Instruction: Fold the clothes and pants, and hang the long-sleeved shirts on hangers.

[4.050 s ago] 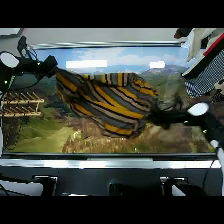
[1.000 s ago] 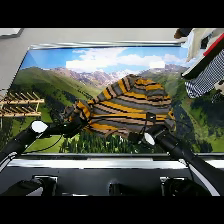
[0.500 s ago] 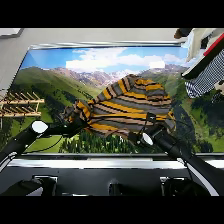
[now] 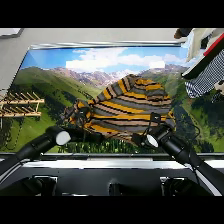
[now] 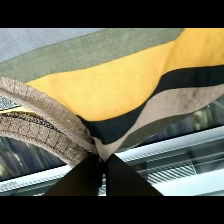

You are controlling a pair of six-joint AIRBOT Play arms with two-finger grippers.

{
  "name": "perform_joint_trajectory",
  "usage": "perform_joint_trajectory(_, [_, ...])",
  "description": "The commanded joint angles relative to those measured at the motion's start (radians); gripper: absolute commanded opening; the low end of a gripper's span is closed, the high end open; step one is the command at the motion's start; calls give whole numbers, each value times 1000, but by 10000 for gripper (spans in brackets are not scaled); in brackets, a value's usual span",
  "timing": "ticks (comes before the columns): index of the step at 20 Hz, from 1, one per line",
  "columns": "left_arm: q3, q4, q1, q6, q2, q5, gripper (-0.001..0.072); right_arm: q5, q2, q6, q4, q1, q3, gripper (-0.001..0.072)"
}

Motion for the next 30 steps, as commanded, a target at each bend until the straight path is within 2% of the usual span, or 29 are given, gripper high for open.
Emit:
perform_joint_trajectory(1, [22,203,-132,-151,-49,13,672,10,5,-1,-3,1,0,33])
perform_joint_trajectory(4, [22,251,-142,-226,-76,50,672,-10,5,-1,-3,1,0,33])
perform_joint_trajectory(10, [73,301,-167,-237,-158,68,671,-16,5,-1,-4,1,0,33])
perform_joint_trajectory(13, [95,368,-165,-348,-205,68,669,-16,5,-1,-3,1,0,33])
perform_joint_trajectory(15, [109,404,-164,-373,-227,60,652,-16,5,-1,-3,1,0,33])
perform_joint_trajectory(17, [126,404,-161,-380,-231,56,464,-15,5,-1,-3,1,0,33])
perform_joint_trajectory(18, [136,404,-159,-383,-231,56,401,-15,5,-1,-3,1,0,33])
perform_joint_trajectory(20, [155,404,-156,-382,-231,57,229,-16,5,-1,-3,1,0,33])
perform_joint_trajectory(22, [160,404,-155,-382,-231,60,150,-16,5,-1,-3,1,0,33])
perform_joint_trajectory(24, [159,404,-154,-382,-231,60,22,-16,5,-1,-3,1,0,33])
perform_joint_trajectory(30, [168,402,-154,-382,-230,3,21,-16,6,-2,-3,1,1,33])
